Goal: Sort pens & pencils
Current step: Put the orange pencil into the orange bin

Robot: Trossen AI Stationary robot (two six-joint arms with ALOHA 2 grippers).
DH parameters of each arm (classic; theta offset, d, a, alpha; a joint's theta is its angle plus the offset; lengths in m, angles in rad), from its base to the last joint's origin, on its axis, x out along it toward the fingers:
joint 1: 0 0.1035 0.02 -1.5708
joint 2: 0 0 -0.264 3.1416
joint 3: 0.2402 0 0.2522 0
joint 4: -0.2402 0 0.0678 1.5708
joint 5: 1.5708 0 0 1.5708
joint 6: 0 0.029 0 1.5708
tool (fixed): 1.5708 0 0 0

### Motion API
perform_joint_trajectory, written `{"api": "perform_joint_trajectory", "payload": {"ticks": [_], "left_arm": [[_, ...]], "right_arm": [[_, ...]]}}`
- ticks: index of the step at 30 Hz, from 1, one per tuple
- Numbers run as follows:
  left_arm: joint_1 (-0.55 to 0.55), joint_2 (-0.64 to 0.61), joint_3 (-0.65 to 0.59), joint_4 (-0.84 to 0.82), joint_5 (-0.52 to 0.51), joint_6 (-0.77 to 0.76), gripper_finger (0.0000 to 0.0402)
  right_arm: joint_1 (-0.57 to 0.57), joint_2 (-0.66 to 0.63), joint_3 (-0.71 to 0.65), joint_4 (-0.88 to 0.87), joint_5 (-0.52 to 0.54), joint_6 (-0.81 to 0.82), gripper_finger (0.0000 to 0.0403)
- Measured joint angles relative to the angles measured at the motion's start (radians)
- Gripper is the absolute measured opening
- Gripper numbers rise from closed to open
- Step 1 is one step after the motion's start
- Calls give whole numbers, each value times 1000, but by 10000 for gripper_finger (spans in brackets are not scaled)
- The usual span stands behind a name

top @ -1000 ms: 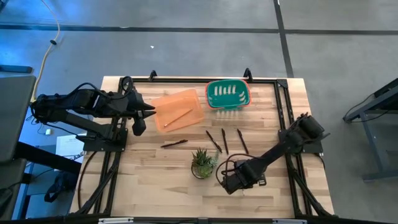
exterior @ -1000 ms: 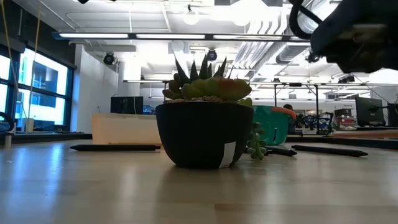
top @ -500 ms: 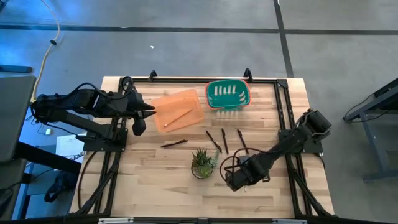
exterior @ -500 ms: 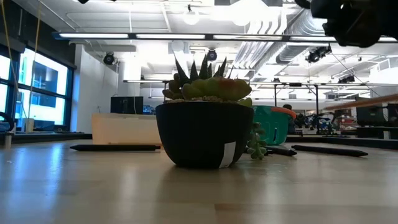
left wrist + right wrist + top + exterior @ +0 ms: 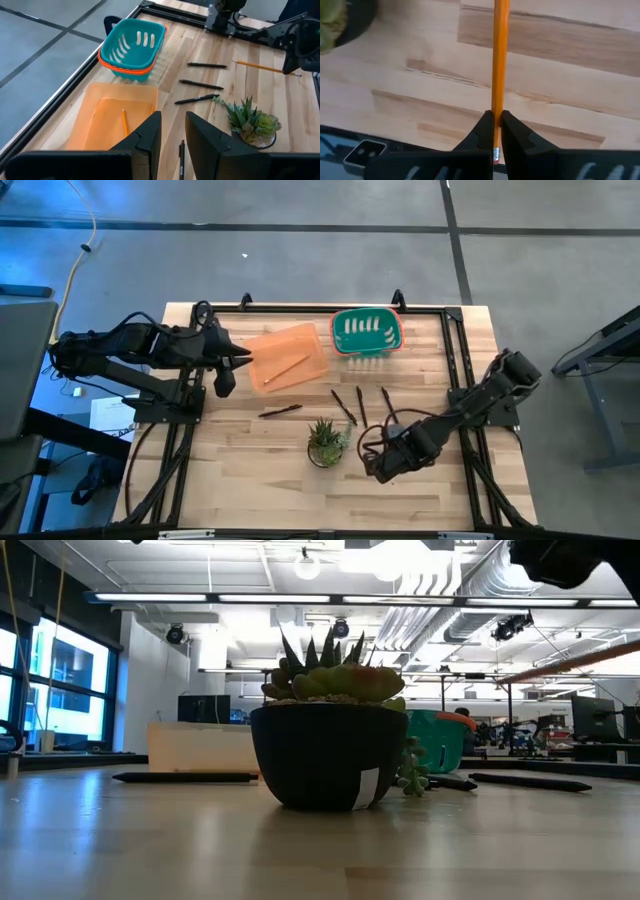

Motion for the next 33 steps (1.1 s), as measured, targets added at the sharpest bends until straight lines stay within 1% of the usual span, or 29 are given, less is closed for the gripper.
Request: {"api": "perform_joint_trajectory", "payload": {"ticks": [4, 8, 24, 33], "left_arm": [[0, 0, 0, 11, 0, 0, 76], [0, 0, 0, 11, 0, -1, 76], [0, 0, 0, 11, -10, -27, 76], [0, 0, 0, 11, -9, -48, 76]], "right_arm": [[-14, -12, 1, 0, 16, -34, 0], [-41, -13, 1, 13, 17, -106, 0], [-195, -14, 84, 6, 71, -398, 0], [-293, -14, 133, -67, 65, -609, 0]]}}
